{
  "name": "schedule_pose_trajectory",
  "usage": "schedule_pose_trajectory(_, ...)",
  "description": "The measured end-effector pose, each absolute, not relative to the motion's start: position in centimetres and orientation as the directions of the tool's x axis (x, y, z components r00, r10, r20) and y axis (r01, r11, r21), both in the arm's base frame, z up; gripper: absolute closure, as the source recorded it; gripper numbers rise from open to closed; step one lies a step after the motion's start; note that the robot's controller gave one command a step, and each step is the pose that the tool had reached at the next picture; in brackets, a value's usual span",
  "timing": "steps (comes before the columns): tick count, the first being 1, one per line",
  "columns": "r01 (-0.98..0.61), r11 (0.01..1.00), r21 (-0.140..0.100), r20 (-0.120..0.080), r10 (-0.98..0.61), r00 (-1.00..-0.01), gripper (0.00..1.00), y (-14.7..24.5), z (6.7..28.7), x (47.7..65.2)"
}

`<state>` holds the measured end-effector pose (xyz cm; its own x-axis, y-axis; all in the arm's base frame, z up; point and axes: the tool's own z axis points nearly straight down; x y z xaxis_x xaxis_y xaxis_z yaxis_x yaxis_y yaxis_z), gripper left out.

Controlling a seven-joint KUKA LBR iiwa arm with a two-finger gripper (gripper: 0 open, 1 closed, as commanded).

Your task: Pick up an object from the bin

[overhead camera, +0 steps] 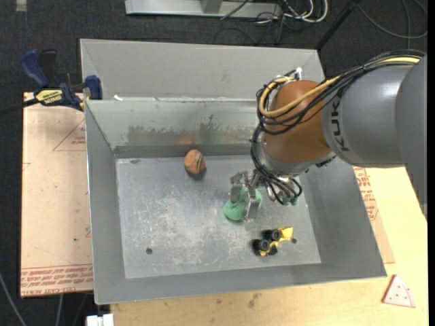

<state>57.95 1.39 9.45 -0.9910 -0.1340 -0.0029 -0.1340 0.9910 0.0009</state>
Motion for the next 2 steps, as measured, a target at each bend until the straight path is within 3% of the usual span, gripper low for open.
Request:
schedule_pose_trajectory(1,-0.134,0.991,0.001,-0.003,-0.134,-0.991,1.0,1.4,9.4,58.0)
schedule_pose_trajectory(2,-0.09,0.996,0.0,-0.01,-0.09,-0.996,1.0,0.5,29.2,55.2)
